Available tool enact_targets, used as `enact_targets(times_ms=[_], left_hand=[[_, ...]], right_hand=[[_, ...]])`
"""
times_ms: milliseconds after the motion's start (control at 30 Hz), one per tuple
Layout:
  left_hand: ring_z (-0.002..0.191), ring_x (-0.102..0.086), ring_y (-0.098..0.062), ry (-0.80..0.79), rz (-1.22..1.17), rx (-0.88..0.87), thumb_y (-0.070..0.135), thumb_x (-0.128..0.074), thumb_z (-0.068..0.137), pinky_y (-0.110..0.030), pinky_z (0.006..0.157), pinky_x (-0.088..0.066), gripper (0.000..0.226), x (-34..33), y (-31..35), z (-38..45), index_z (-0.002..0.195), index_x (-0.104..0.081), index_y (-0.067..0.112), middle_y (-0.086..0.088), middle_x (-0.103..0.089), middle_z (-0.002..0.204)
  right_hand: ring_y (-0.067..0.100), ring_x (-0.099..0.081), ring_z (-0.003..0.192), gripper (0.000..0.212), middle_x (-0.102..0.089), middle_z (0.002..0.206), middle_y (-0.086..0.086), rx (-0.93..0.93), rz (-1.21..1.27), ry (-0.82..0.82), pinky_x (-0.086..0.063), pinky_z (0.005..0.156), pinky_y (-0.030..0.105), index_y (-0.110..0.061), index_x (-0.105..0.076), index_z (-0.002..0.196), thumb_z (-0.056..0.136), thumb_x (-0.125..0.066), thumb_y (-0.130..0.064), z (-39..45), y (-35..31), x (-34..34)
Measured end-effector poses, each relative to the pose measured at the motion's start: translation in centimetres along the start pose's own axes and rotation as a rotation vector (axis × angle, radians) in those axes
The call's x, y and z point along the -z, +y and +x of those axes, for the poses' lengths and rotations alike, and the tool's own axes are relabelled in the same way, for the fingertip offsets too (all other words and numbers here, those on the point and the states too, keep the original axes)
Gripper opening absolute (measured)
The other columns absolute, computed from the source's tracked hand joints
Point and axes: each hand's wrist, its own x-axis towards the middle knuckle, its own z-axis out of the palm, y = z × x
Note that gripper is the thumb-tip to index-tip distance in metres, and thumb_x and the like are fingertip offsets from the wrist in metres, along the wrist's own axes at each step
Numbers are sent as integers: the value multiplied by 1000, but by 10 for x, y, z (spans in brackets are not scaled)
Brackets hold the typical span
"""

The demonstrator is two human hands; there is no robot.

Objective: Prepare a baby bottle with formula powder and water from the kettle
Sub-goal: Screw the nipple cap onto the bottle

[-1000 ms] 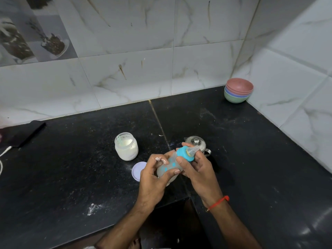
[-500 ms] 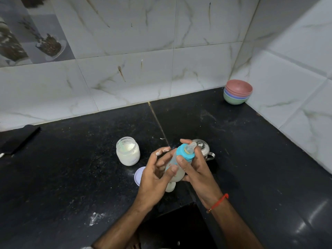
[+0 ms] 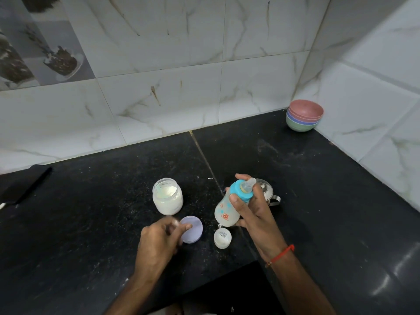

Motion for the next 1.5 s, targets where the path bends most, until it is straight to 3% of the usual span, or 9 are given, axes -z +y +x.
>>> enact_targets(times_ms=[100, 200, 300, 467, 733, 867, 1167, 1300, 1500], left_hand=[[85, -71, -13, -205, 221, -45, 44, -75, 94, -51, 82, -60, 11, 6, 1, -3, 105, -73, 43, 21, -76, 104], [106, -70, -6, -394, 230, -78, 47, -79, 90, -46, 99, -58, 78, 5, 8, -2, 156, -37, 54, 28, -49, 150], [92, -74, -5, -436, -62, -168, 59, -80, 83, -27, 84, -60, 78, -5, 28, 3, 153, -43, 52, 24, -62, 143], [108, -70, 5, -393, -301, -258, 69, -75, 82, -15, 82, -58, 58, -19, 65, -2, 135, -56, 53, 30, -70, 124], [115, -71, 0, -348, -471, -237, 67, -76, 80, -16, 91, -58, 58, -24, 80, -9, 133, -56, 53, 26, -73, 125], [118, -72, -8, -377, -480, -233, 53, -80, 84, -22, 94, -59, 57, -26, 81, -9, 136, -59, 45, 19, -74, 126], [93, -72, -4, -511, -490, -185, 44, -80, 85, -21, 72, -56, 55, -24, 82, -6, 135, -64, 27, 10, -76, 111], [100, -73, -5, -497, -492, -172, 41, -83, 87, -19, 74, -58, 53, -26, 83, -9, 135, -63, 28, 14, -76, 115], [112, -73, -3, -439, -489, -175, 35, -81, 84, -14, 88, -57, 54, -29, 84, -11, 134, -62, 32, 20, -76, 121]], right_hand=[[23, -65, 122, 54, -64, 129, 3, 8, -39, 7, -57, 98, 61, -47, -52, 139, 88, -72, -48, 1, 3, -5], [22, -63, 124, 56, -63, 130, 3, 2, -71, -9, -53, 102, 61, -45, -51, 140, 88, -72, -49, 0, 5, -8], [20, -65, 123, 57, -63, 127, 1, 1, -75, -54, -56, 100, 59, -42, -50, 142, 90, -72, -48, -2, 4, -12], [23, -66, 114, 56, -63, 118, -1, 33, -44, -100, -60, 93, 49, -36, -51, 143, 92, -73, -47, -10, 1, -22], [9, -67, 119, 40, -67, 126, -13, 100, -238, -85, -62, 86, 30, -43, -60, 132, 93, -71, -43, -12, -23, -6], [15, -66, 122, 37, -68, 129, -8, 73, -239, -157, -61, 92, 39, -33, -61, 131, 96, -72, -27, -12, -33, 3], [23, -67, 123, 40, -70, 131, 1, 43, -176, -328, -59, 96, 40, -26, -60, 133, 94, -68, -34, -5, -50, 22], [21, -65, 125, 41, -68, 133, -6, 95, -309, -295, -56, 101, 52, -33, -62, 131, 92, -72, -41, -4, -44, 22], [11, -68, 119, 47, -72, 125, -8, 136, -390, -114, -59, 99, 41, -23, -63, 132, 90, -79, -34, -9, -33, 12]])
